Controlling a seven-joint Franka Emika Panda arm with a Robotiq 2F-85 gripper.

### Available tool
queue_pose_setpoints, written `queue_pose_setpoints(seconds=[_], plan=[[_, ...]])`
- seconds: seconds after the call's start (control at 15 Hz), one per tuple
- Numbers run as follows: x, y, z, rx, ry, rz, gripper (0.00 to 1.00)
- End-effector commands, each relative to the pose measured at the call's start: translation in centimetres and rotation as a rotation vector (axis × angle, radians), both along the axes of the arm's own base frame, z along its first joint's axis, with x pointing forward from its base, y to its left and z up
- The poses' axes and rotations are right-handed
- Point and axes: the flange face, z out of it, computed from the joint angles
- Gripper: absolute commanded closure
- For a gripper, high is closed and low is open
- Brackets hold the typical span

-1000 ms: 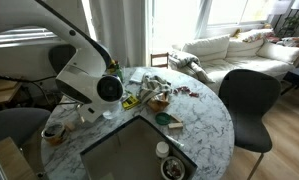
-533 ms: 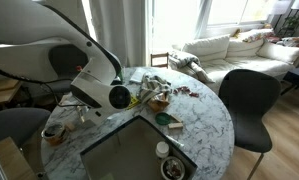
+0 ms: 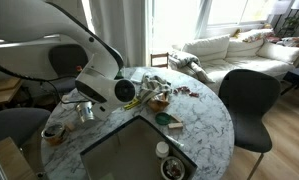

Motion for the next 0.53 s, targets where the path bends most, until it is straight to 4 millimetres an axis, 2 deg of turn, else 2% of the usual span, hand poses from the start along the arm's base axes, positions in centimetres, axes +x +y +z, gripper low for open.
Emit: queue_pose_setpoints(seconds=[0.0, 0.47], plan=[[0.2, 1.5, 3.4, -0.072, 0.001, 0.060, 1.00], [1.4, 5.3, 9.5, -0.407, 0.122, 0.067, 0.99]])
